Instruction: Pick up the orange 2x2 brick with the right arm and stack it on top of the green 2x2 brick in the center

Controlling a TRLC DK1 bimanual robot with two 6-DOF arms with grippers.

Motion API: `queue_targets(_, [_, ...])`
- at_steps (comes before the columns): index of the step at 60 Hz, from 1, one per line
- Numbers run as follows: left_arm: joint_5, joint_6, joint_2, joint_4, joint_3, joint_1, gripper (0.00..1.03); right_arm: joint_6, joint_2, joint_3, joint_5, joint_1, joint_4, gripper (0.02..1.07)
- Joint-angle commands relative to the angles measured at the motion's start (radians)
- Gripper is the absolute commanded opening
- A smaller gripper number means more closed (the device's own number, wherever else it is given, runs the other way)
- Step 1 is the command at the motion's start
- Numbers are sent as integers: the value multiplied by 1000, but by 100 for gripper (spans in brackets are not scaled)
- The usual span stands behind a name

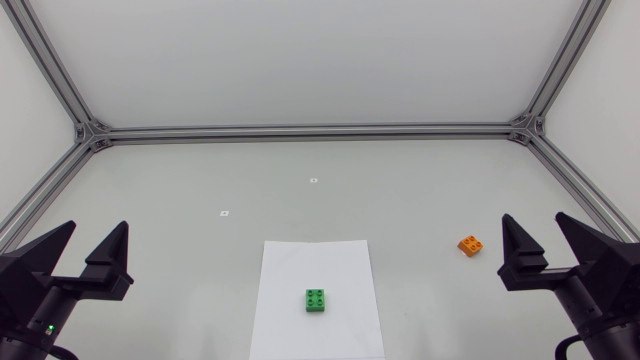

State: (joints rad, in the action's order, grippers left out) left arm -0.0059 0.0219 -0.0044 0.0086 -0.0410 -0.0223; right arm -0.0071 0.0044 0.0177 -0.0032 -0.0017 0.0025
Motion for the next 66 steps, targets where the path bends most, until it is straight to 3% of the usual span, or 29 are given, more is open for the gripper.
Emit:
queue_targets(1, [4,-13,-8,-15,41,2,99,24,-11,-19,-4,6,-7,104])
queue_targets(18, [4,-13,-8,-15,41,2,99,15,-12,-9,-3,5,2,104])
queue_targets(39, [6,-13,-8,-13,41,2,99,7,20,148,2,-3,1,103])
queue_targets(56, [4,-13,-8,-15,41,2,99,10,270,306,16,-3,10,103])
queue_targets(66, [4,-13,-8,-15,41,2,99,25,445,435,17,-14,-45,103])
